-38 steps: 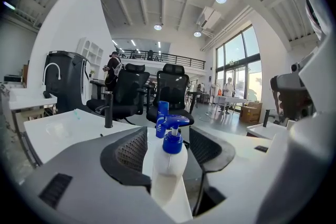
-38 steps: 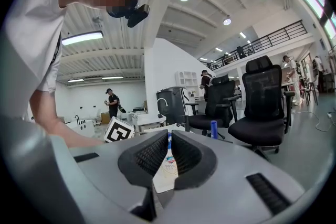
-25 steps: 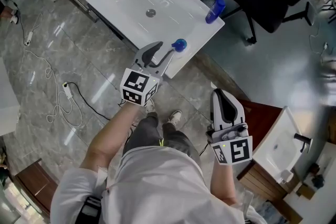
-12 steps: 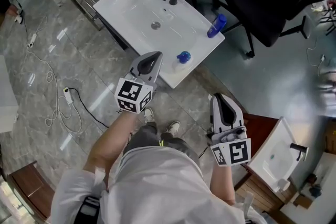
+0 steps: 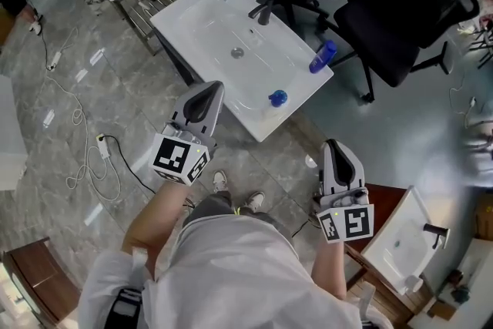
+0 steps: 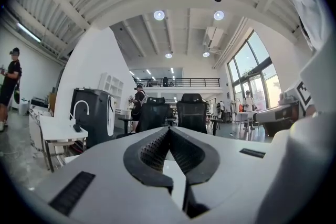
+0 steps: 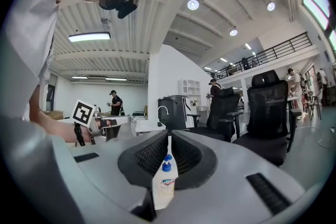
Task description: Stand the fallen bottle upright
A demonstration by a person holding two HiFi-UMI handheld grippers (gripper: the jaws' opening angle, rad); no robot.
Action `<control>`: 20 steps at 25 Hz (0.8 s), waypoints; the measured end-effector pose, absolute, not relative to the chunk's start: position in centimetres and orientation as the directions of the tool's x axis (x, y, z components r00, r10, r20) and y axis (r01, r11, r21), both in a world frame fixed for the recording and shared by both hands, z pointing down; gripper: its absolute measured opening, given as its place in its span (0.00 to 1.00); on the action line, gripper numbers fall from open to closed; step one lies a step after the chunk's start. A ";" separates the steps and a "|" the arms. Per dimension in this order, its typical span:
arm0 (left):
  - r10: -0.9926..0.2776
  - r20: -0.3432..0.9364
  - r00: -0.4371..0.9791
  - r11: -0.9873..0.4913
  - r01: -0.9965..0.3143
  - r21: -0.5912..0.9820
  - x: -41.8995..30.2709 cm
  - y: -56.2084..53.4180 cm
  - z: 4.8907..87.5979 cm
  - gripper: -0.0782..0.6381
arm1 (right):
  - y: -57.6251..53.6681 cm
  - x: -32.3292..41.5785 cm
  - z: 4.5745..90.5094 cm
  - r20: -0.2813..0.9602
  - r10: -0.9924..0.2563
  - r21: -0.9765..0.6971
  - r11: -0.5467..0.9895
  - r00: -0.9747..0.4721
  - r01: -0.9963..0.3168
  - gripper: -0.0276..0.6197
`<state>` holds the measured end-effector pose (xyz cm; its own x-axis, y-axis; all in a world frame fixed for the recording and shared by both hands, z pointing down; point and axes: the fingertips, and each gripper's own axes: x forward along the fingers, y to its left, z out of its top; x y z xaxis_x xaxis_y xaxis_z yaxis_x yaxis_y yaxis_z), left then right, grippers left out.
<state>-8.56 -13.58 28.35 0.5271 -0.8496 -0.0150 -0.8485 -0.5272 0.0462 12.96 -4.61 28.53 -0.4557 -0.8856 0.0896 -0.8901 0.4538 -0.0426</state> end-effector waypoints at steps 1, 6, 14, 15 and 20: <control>-0.854 -0.022 0.519 -0.520 -0.853 0.041 -9.0 -13.3 27.5 0.13 | -4.7 13.0 28.3 0.087 -0.887 -0.039 0.453 -0.454 -0.891 0.11; -0.874 -0.059 0.483 -0.485 -0.874 0.024 -11.2 -11.7 24.3 0.13 | -5.2 12.9 27.3 0.071 -0.890 -0.018 0.451 -0.451 -0.893 0.11; -0.872 -0.106 0.477 -0.478 -0.878 -0.019 -12.8 -10.0 21.0 0.13 | -5.2 13.1 26.0 0.046 -0.898 -0.007 0.438 -0.438 -0.899 0.11; -0.874 -0.108 0.474 -0.474 -0.880 -0.026 -13.1 -9.8 20.7 0.13 | -5.2 13.1 25.9 0.045 -0.899 -0.007 0.436 -0.436 -0.900 0.11; -0.887 -0.095 0.452 -0.454 -0.891 -0.006 -13.9 -8.1 20.7 0.13 | -4.9 13.6 25.4 0.042 -0.906 -0.007 0.421 -0.421 -0.907 0.11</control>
